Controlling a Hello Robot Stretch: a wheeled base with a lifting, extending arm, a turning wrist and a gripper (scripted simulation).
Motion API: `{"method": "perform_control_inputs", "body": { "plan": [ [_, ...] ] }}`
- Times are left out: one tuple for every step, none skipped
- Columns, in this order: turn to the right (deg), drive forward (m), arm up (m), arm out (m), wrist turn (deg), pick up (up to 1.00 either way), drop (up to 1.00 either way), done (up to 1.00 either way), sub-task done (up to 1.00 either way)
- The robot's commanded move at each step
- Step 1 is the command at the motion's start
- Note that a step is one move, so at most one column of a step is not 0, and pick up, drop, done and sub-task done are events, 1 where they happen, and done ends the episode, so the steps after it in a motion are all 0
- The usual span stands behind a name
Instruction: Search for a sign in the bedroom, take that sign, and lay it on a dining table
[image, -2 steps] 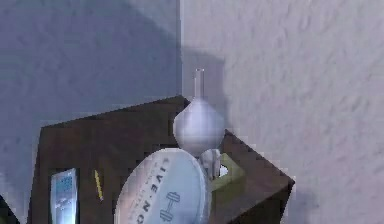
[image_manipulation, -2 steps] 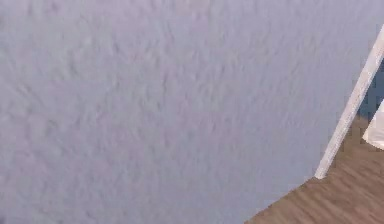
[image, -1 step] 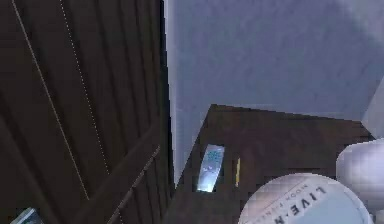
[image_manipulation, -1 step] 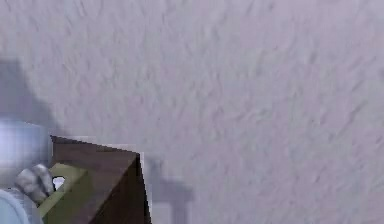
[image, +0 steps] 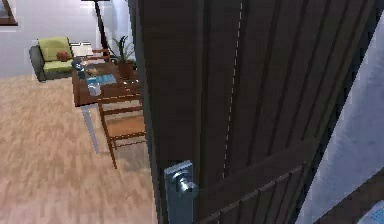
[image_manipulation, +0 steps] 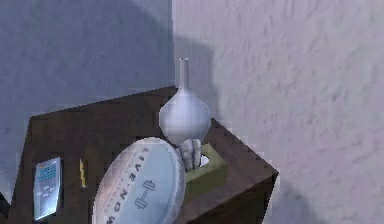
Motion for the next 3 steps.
{"method": "perform_control_inputs", "body": {
  "plan": [
    [-18.0,0.00,0.00,0.00,0.0,0.00,0.00,0.00,0.00],
    [0.0,0.00,0.50,0.00,0.0,0.00,0.00,0.00,0.00],
    [0.0,0.00,0.38,0.00,0.0,0.00,0.00,0.00,0.00]
  ]
}}
